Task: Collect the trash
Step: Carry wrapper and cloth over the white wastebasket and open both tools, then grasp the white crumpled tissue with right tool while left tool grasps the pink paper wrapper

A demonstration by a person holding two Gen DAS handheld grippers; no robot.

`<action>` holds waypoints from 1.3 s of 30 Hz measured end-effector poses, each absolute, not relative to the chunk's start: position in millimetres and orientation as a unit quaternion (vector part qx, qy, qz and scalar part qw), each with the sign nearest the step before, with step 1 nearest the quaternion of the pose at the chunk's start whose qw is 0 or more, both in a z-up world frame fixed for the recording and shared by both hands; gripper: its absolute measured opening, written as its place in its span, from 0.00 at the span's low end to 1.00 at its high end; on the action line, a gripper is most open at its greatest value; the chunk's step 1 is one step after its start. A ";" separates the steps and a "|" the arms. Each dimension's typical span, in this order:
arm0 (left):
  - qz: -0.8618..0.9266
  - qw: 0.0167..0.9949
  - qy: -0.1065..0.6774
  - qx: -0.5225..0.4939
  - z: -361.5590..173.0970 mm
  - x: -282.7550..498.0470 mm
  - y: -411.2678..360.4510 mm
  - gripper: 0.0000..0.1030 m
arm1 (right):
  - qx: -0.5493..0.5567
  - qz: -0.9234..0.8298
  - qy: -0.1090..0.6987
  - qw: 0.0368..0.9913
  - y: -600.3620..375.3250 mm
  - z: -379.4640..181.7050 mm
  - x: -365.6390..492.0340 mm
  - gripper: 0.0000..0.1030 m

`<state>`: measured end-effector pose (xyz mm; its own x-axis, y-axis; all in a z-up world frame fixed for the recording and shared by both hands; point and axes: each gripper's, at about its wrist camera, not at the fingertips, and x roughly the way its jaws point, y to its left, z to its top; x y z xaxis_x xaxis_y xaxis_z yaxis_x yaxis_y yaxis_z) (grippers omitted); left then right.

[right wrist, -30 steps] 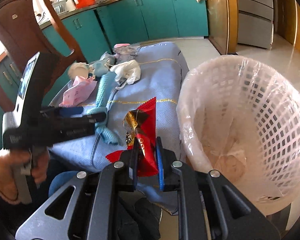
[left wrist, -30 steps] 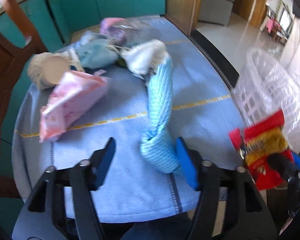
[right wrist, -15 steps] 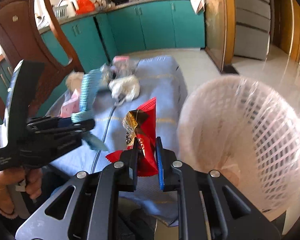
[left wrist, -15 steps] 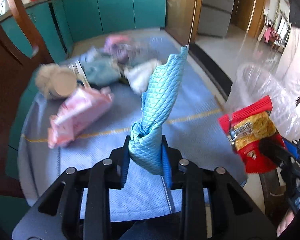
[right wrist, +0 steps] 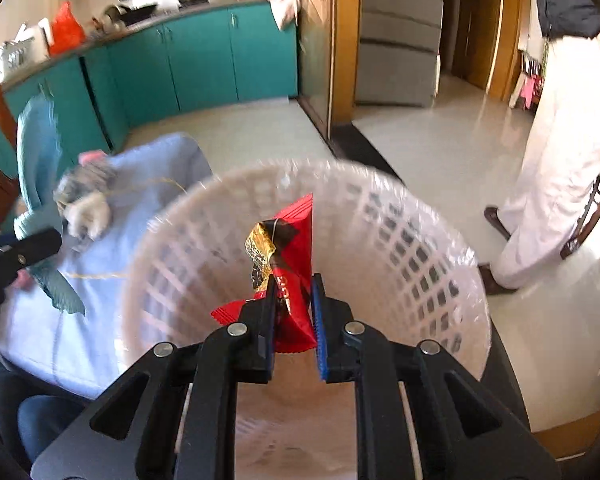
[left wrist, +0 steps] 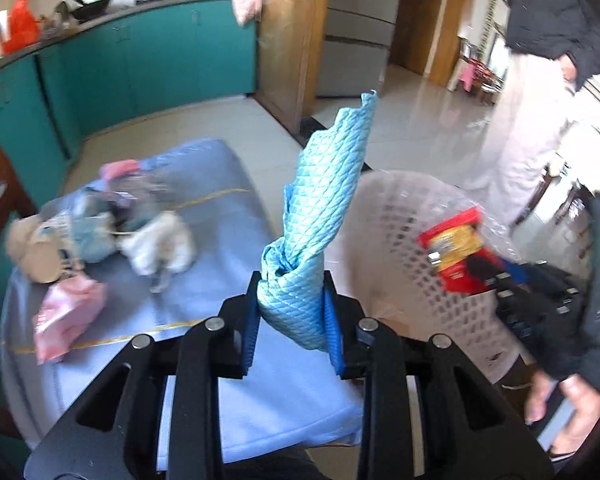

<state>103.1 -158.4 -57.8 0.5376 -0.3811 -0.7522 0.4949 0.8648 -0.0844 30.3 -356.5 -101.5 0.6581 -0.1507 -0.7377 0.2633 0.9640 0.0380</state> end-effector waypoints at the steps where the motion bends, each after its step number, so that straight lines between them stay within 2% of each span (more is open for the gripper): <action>1: -0.264 0.868 0.416 0.068 -60.6 104.2 -167.0 0.28 | 0.079 -0.114 0.408 0.902 -361.1 -110.1 31.9 0.16; 6: -0.295 0.852 0.428 0.069 -71.1 110.3 -194.0 0.28 | 0.103 -0.133 0.422 0.891 -372.4 -124.5 29.7 0.17; 7: -0.300 0.850 0.428 0.069 -72.3 112.5 -198.6 0.28 | 0.107 -0.137 0.420 0.891 -376.4 -123.7 28.0 0.22; 10: -0.316 0.845 0.424 0.075 -73.6 112.3 -212.4 0.31 | 0.106 -0.164 0.404 0.894 -383.0 -115.1 18.2 0.54; 12: -0.320 0.845 0.422 0.079 -75.0 113.1 -219.1 0.34 | 0.112 -0.176 0.387 0.898 -389.1 -106.9 10.2 0.55; 13: -0.323 0.844 0.422 0.079 -76.2 111.6 -220.8 0.44 | 0.117 -0.178 0.383 0.899 -392.6 -103.9 8.1 0.55; 14: -0.328 0.841 0.424 0.076 -76.4 111.5 -223.2 0.61 | 0.122 -0.180 0.378 0.900 -395.3 -100.9 5.1 0.56; 16: -0.328 0.844 0.417 0.071 -74.1 107.9 -221.0 0.77 | 0.126 -0.182 0.372 0.902 -397.1 -97.1 3.2 0.56; 22: -0.239 0.886 0.383 0.108 -68.5 110.2 -182.9 0.79 | 0.118 -0.162 0.363 0.910 -381.5 -92.8 6.4 0.55; 26: -0.114 0.917 0.367 0.107 -64.9 123.4 -116.6 0.82 | 0.099 -0.120 0.362 0.919 -352.6 -90.9 21.7 0.55; 33: 0.002 0.916 0.395 0.067 -69.2 159.2 -11.4 0.85 | 0.059 -0.033 0.366 0.928 -276.5 -85.8 64.5 0.56; 35: 0.020 0.914 0.399 0.064 -73.0 160.7 8.9 0.89 | 0.055 -0.010 0.366 0.929 -256.7 -82.4 76.9 0.63; 39: 0.024 0.906 0.418 0.062 -85.3 164.6 24.2 0.89 | 0.038 0.029 0.359 0.932 -213.5 -80.6 108.2 0.75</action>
